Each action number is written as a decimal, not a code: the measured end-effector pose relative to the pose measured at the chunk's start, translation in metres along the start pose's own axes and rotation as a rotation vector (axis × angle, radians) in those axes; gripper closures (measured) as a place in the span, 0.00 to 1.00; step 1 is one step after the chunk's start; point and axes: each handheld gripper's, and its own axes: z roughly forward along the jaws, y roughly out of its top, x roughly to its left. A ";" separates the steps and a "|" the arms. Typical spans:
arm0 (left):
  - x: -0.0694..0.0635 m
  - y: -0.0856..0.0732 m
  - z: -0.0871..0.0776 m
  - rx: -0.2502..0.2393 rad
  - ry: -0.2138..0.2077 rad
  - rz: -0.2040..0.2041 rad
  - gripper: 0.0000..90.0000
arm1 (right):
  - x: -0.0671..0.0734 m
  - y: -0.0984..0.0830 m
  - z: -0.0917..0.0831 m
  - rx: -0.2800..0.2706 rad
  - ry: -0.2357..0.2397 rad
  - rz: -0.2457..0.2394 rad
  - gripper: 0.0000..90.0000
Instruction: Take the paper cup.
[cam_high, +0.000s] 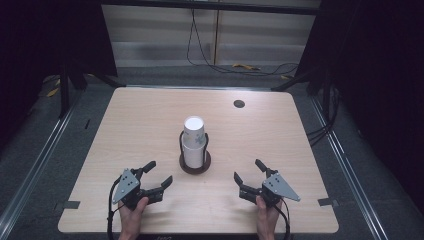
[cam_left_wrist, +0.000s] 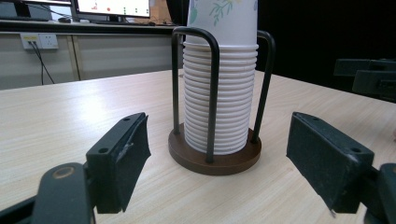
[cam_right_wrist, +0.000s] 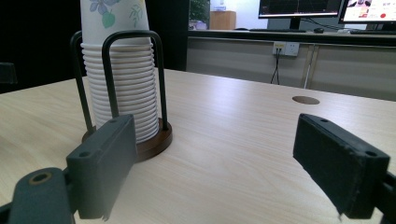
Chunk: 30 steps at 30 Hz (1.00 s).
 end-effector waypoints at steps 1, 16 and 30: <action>0.001 0.000 0.000 0.003 -0.008 0.006 0.23 | 0.000 0.000 0.000 0.002 -0.005 0.000 0.14; 0.000 0.000 0.000 0.004 -0.013 0.013 0.24 | 0.003 0.002 0.004 0.064 0.010 0.011 0.14; 0.000 0.000 0.000 0.006 -0.033 0.015 0.24 | 0.010 0.028 0.021 0.092 0.221 0.062 0.22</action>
